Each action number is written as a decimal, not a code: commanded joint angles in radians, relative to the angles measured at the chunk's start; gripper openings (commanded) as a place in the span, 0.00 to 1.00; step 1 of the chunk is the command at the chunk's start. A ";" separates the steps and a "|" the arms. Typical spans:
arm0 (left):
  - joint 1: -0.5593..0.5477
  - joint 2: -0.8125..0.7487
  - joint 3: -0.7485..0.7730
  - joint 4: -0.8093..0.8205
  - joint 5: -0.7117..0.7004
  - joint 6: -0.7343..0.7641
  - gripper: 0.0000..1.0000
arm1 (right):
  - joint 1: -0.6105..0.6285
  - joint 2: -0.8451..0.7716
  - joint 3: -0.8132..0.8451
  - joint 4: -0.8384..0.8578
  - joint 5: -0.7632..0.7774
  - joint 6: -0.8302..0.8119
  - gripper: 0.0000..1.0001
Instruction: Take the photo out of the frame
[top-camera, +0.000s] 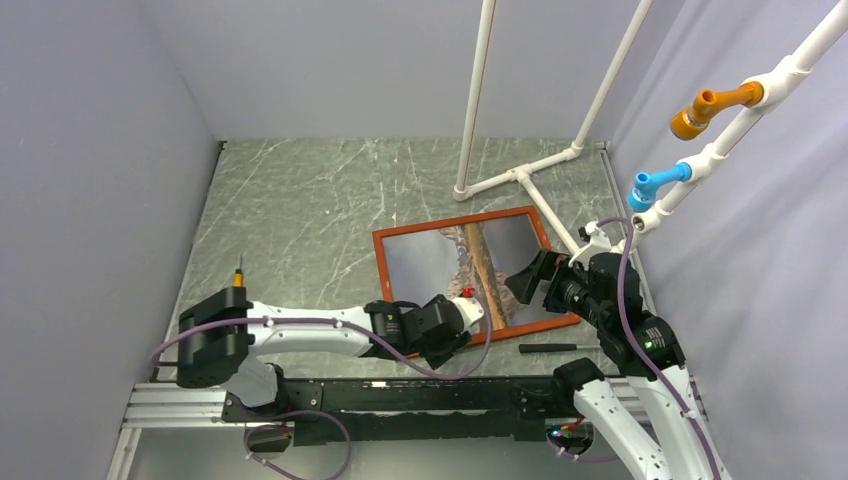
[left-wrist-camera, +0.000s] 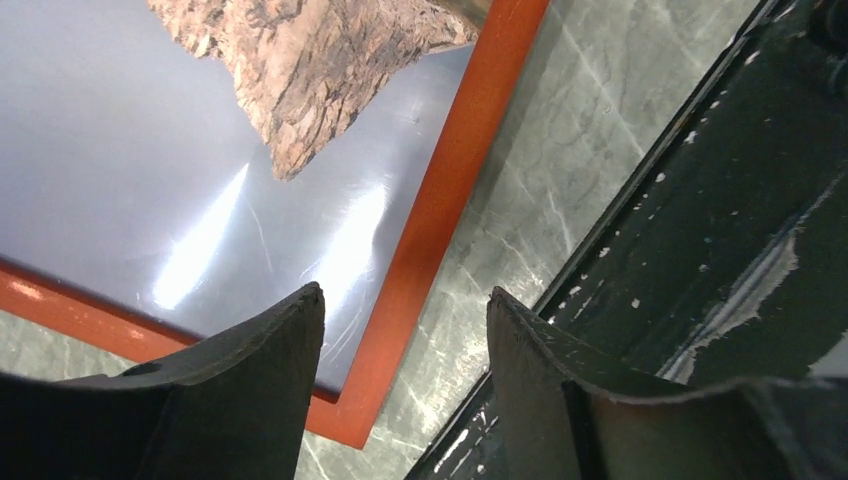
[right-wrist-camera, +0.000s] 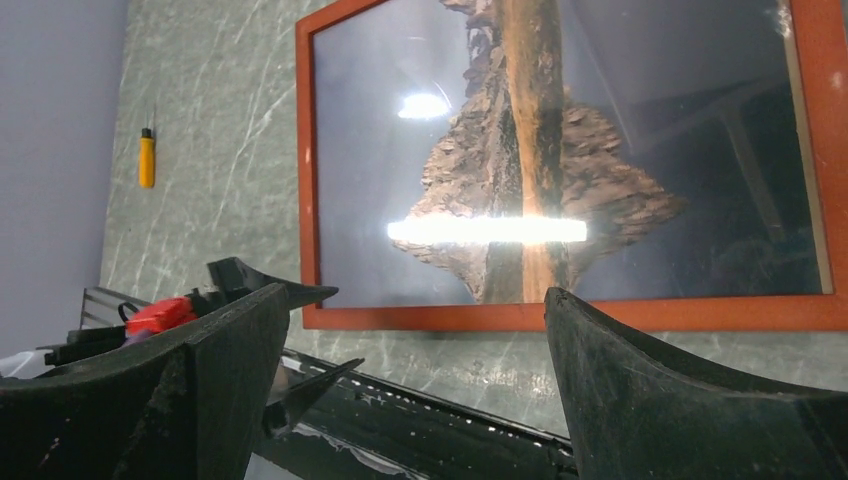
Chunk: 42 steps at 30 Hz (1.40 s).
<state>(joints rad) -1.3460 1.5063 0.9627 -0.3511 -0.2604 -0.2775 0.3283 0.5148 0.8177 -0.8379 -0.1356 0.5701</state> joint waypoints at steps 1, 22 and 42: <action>-0.011 0.067 0.045 0.031 -0.024 0.054 0.63 | -0.004 -0.001 0.041 -0.018 0.035 0.014 1.00; -0.069 0.246 0.105 0.021 -0.104 0.020 0.49 | -0.003 -0.007 0.008 -0.040 0.093 0.070 1.00; -0.111 0.198 0.176 -0.102 -0.186 -0.039 0.00 | -0.003 0.016 -0.040 -0.285 0.383 0.445 1.00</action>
<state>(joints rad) -1.4616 1.7546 1.1179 -0.3965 -0.4240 -0.2741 0.3279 0.5365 0.8047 -1.0294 0.1528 0.8738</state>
